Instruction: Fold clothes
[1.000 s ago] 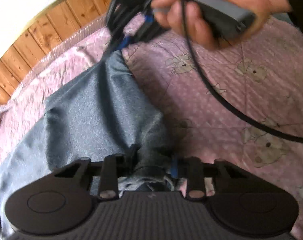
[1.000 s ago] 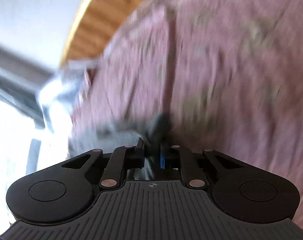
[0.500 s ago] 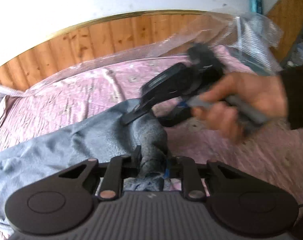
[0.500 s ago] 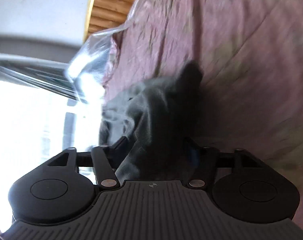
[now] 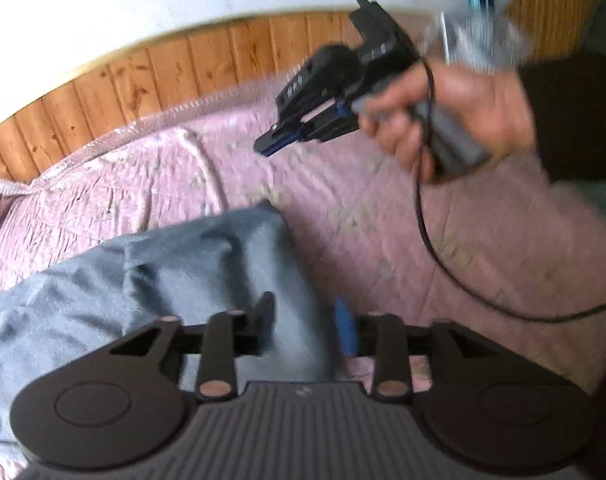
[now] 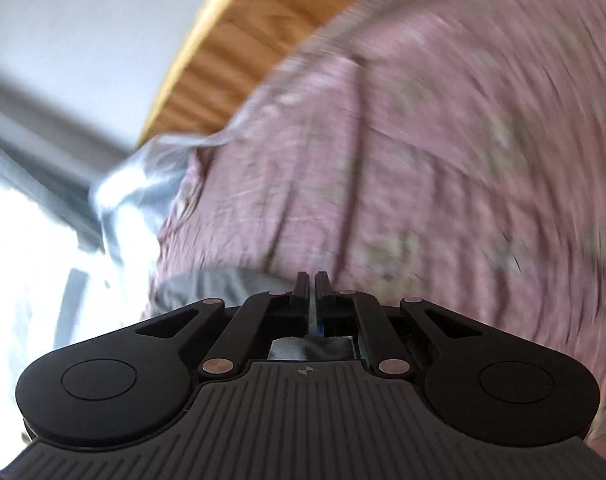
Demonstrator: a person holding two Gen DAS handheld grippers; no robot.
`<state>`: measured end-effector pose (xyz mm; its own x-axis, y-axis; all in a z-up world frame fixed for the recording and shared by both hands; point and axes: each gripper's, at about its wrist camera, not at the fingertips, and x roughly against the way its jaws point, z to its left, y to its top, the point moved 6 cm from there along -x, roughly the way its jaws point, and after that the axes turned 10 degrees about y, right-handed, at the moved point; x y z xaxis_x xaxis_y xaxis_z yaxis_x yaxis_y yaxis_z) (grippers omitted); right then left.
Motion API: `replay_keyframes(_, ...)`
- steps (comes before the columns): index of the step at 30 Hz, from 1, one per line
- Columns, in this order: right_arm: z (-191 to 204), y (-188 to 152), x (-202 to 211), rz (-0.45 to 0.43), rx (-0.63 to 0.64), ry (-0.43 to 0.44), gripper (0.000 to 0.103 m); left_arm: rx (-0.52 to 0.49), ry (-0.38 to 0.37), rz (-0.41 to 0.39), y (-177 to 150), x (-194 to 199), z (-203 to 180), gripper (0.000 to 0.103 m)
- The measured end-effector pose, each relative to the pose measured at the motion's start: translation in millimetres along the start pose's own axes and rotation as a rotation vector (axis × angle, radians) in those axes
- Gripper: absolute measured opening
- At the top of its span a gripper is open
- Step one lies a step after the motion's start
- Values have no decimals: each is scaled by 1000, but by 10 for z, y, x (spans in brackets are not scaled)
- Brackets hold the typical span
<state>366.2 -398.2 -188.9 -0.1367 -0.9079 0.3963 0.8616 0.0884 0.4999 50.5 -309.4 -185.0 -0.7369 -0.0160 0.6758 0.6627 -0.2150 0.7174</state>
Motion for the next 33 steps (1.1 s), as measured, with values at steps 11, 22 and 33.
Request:
replay_keyframes(11,1010,-608,-1502,449,618,-73,15,396,159,242,-541,-791,1209,54)
replay_keyframes(22,758,-40,-1320,310,486,-236,1,416,95,177,-527,-738,1184,29)
replay_keyframes(33,273,-516,-831,275,447,-324,19,291,124,237,-416,-1232,1187,55)
